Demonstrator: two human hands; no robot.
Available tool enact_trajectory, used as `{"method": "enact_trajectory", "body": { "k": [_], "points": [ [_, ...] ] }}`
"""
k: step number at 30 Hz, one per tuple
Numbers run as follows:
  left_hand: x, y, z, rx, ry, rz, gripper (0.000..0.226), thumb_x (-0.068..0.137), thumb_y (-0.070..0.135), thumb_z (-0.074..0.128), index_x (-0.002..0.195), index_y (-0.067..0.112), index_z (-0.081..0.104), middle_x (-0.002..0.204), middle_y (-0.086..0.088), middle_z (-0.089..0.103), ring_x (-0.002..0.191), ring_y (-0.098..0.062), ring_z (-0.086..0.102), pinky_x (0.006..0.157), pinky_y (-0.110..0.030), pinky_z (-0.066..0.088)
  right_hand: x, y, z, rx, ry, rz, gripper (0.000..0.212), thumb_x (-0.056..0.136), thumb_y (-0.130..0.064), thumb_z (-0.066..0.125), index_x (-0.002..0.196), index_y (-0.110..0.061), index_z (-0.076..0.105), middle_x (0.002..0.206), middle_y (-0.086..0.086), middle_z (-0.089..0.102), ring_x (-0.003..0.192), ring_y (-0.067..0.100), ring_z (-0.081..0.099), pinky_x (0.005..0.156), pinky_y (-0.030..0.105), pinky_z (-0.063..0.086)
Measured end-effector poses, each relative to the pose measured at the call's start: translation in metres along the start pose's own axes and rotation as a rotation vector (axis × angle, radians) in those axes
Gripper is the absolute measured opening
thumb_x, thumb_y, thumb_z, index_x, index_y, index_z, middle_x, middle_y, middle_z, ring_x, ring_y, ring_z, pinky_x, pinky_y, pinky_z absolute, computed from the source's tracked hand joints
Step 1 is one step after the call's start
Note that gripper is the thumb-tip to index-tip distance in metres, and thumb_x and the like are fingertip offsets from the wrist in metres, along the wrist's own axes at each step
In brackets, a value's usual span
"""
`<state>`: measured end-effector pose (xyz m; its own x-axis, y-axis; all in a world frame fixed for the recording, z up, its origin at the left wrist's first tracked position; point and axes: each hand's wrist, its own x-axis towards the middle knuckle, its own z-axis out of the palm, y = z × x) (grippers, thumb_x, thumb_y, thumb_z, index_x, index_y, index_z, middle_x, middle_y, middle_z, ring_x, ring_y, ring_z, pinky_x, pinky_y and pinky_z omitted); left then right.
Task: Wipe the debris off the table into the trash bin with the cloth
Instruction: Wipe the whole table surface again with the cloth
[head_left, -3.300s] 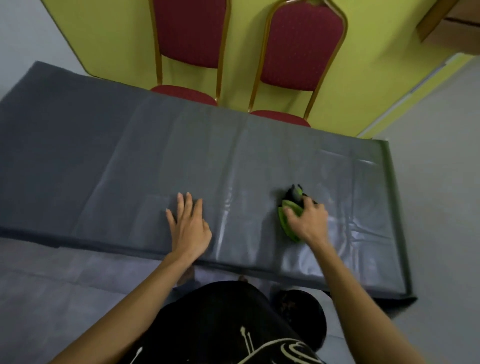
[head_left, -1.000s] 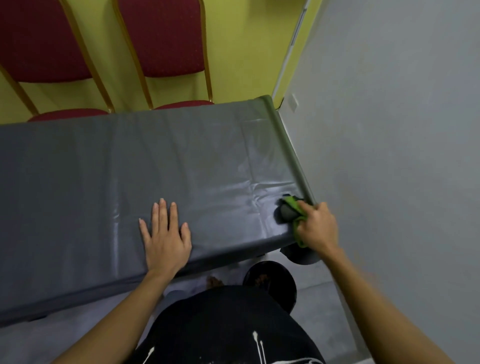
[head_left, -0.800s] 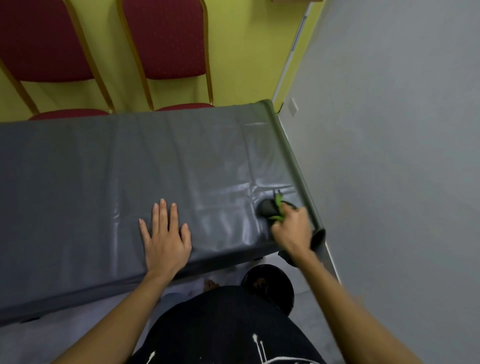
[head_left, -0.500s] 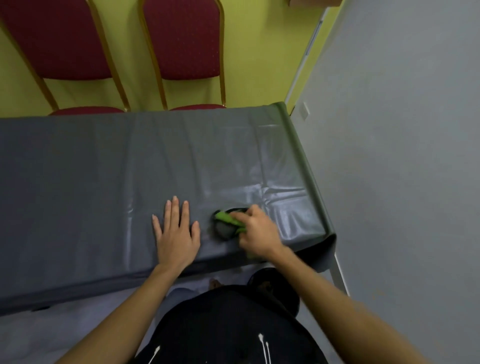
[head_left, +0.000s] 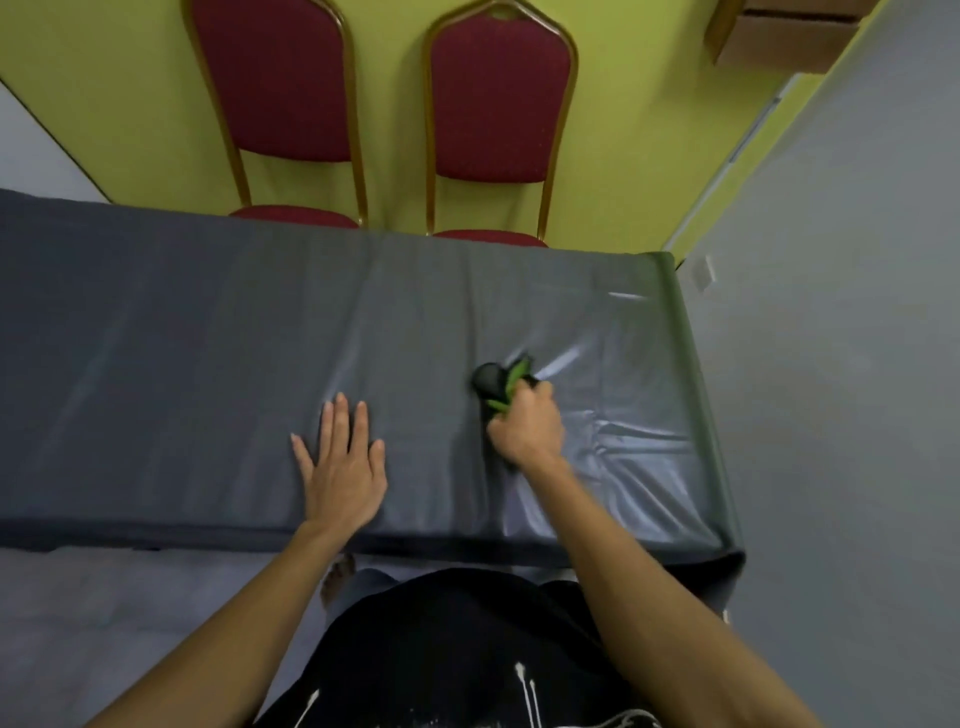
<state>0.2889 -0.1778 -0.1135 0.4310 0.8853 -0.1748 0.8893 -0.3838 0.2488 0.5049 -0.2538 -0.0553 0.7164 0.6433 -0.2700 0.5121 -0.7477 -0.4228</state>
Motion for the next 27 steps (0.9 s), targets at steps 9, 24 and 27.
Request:
{"method": "enact_trajectory", "body": {
  "k": [9,24,27],
  "points": [
    [0.001,-0.003,-0.013,-0.025,-0.081,-0.024,0.062,0.103,0.039,0.028,0.157,0.018,0.006,0.165,0.0,-0.01,0.152,-0.015,-0.013,0.118,-0.058,-0.01,0.047,0.071,-0.052,-0.107,0.013,-0.001,0.045,0.074,-0.021,0.059,0.119,-0.02,0.063,0.106,0.02,0.058,0.099,0.041,0.06,0.084,0.042,0.051],
    [0.03,-0.05,-0.024,-0.037,-0.032,0.018,0.065,0.098,0.038,0.017,0.156,0.009,0.016,0.166,0.0,0.001,0.152,-0.014,-0.006,0.12,-0.057,-0.003,0.0,-0.134,0.058,-0.138,-0.263,-0.375,0.043,0.08,-0.02,0.059,0.123,-0.018,0.055,0.12,0.015,0.047,0.103,0.04,0.059,0.084,0.043,0.051],
    [0.032,-0.06,-0.025,-0.029,-0.04,0.063,0.067,0.096,0.041,0.012,0.156,0.01,0.014,0.166,0.001,0.001,0.152,-0.014,-0.003,0.119,-0.058,-0.003,0.028,-0.096,0.031,-0.107,-0.188,-0.232,0.05,0.075,-0.02,0.059,0.124,-0.03,0.06,0.112,0.014,0.053,0.099,0.04,0.062,0.085,0.041,0.053]
  ]
}}
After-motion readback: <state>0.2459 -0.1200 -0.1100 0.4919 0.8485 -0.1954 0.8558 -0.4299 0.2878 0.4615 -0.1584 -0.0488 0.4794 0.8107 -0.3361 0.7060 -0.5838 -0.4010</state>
